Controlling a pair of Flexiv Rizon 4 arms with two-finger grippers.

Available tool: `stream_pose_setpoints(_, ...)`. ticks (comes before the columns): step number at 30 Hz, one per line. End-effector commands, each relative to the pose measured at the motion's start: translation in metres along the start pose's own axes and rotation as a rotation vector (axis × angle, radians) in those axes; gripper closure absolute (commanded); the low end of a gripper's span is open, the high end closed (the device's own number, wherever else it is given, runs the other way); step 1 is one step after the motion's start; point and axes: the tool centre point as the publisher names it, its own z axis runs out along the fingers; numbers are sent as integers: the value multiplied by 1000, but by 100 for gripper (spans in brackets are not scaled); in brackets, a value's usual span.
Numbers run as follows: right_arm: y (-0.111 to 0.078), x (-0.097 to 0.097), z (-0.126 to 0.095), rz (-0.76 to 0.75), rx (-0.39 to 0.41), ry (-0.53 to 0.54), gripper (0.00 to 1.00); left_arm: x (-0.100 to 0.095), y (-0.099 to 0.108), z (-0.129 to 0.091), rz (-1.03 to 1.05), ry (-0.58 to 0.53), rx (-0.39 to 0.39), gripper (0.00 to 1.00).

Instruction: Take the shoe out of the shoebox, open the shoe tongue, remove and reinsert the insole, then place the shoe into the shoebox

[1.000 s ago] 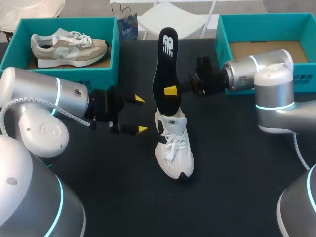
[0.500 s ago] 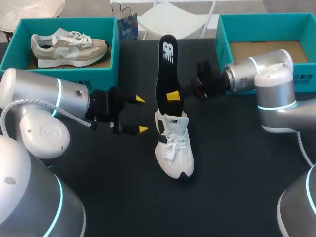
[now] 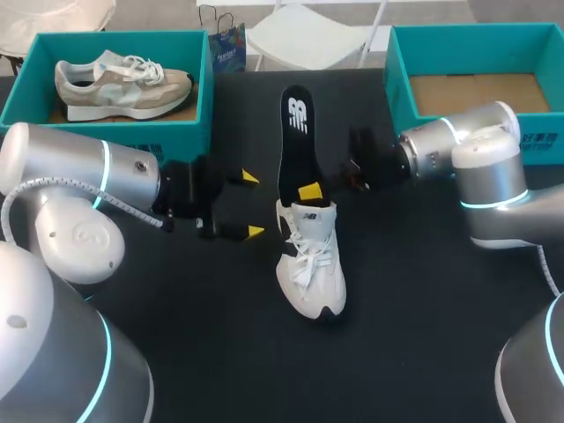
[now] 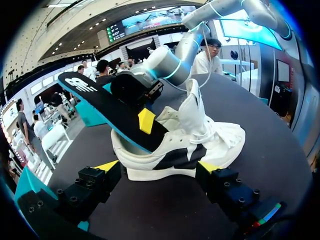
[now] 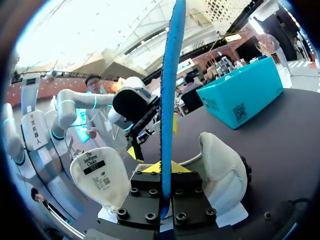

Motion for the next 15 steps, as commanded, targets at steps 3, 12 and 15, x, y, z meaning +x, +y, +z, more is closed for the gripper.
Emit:
stream_pose_setpoints(3,-16,3,2,35,4,-7,100,0,-1,0,0,2,-6,0)
stream_pose_setpoints(12,-5,3,3,6,11,-9,70,0,-1,0,0,2,-6,0)
stream_pose_setpoints(15,-1,5,2,-11,19,-18,68,0,-1,0,0,2,-6,0)
